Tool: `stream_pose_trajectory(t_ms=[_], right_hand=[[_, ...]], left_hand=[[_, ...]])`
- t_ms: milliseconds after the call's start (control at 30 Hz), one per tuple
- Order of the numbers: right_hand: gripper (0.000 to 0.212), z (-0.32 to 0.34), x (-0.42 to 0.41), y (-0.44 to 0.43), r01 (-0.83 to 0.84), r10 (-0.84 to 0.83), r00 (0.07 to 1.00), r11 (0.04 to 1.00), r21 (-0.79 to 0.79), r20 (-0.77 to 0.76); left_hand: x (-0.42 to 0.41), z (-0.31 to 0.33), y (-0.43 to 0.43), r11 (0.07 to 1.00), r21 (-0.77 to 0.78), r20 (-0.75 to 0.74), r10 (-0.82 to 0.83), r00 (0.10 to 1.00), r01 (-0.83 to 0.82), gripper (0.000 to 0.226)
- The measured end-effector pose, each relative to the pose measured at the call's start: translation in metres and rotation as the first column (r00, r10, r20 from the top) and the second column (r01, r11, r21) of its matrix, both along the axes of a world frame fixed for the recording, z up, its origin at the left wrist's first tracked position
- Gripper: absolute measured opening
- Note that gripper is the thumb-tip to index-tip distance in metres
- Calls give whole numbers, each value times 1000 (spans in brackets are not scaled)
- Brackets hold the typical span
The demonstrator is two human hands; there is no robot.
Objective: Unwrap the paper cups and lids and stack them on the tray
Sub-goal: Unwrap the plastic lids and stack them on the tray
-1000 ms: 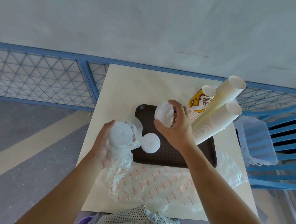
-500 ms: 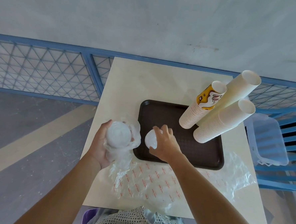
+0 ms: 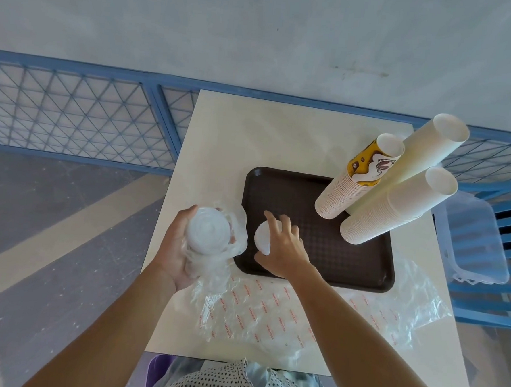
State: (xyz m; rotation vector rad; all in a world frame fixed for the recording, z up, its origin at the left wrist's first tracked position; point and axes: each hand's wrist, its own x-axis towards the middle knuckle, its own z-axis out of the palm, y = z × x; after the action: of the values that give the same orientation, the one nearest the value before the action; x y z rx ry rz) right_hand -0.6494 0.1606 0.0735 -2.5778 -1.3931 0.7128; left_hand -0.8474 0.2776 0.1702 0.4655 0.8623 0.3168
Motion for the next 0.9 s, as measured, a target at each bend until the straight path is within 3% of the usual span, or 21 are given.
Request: stream_pose_trajectory(t_ms=[300, 533, 900], right_hand=[[80, -15, -4, 7, 41, -40, 998, 999, -18, 53], [77, -14, -3, 13, 48, -45, 998, 997, -53, 45], [114, 13, 3, 8, 5, -5, 1000, 997, -73, 8]], left_hand=[[4, -2, 3, 1000, -8, -11, -24, 1000, 24, 61], [8, -3, 3, 999, 1, 10, -39, 999, 38, 60], [9, -5, 2, 998, 0, 36, -58, 998, 58, 54]])
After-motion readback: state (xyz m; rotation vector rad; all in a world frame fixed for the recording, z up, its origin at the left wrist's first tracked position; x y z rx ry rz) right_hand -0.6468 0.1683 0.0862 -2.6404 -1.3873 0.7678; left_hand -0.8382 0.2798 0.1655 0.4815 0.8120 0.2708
